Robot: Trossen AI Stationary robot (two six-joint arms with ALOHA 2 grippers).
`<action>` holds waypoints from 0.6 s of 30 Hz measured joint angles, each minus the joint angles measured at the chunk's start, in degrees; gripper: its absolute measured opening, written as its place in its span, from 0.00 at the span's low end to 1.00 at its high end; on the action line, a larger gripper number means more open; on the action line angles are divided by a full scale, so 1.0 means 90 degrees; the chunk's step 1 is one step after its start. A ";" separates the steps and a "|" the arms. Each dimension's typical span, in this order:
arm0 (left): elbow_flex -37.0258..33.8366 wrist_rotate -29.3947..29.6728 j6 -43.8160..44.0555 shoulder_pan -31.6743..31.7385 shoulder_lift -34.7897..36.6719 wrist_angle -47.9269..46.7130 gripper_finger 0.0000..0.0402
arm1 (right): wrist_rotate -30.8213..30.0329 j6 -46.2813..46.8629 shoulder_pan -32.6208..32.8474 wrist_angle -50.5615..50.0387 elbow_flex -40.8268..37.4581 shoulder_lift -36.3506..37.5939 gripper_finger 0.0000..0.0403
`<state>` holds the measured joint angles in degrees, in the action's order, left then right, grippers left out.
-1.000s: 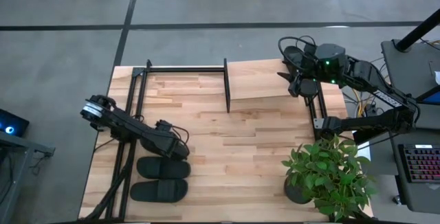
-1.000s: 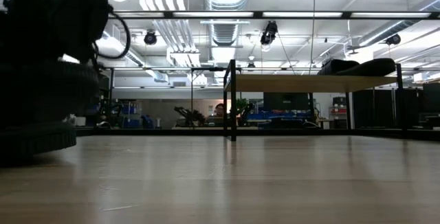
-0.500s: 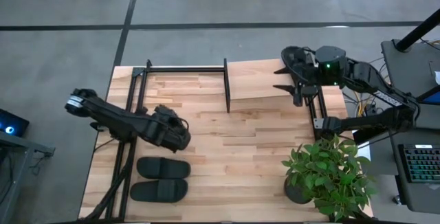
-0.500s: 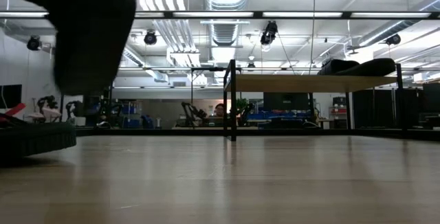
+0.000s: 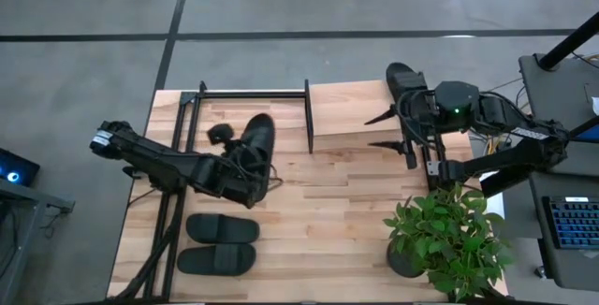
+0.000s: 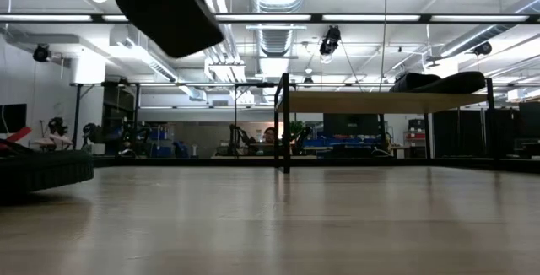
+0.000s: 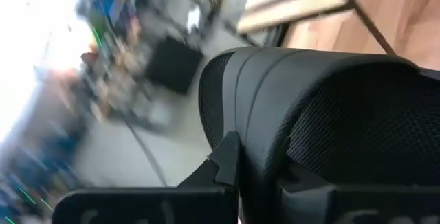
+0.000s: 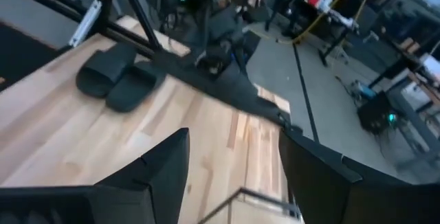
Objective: Pick and place slides into the shelf
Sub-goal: Put the black slipper on the shelf
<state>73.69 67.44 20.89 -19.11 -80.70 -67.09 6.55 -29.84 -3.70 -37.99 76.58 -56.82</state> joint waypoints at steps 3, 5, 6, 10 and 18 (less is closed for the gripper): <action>-0.0010 0.0390 -0.2276 -0.0002 -0.0063 0.1372 0.00 | -0.0006 0.0071 0.0058 0.0077 0.0002 0.0000 0.53; -0.0015 0.0540 -0.3746 -0.0002 -0.0079 0.2384 0.00 | -0.0012 0.0166 0.0053 0.0094 0.0001 0.0000 0.53; -0.0015 0.0561 -0.4411 -0.0002 -0.0081 0.2931 0.00 | -0.0012 0.0232 0.0052 0.0094 0.0002 0.0000 0.53; -0.0055 0.0146 -0.6744 -0.0002 -0.0079 0.4924 0.00 | -0.0010 0.0322 0.0050 0.0094 0.0002 0.0000 0.53; -0.0354 -0.0185 -1.0207 0.0093 -0.0148 0.8731 0.00 | 0.0163 0.0636 0.0049 0.0284 0.0002 -0.0118 0.53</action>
<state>70.50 65.78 -70.98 -18.27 -82.03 11.49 8.01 -24.12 -3.25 -35.43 76.60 -57.87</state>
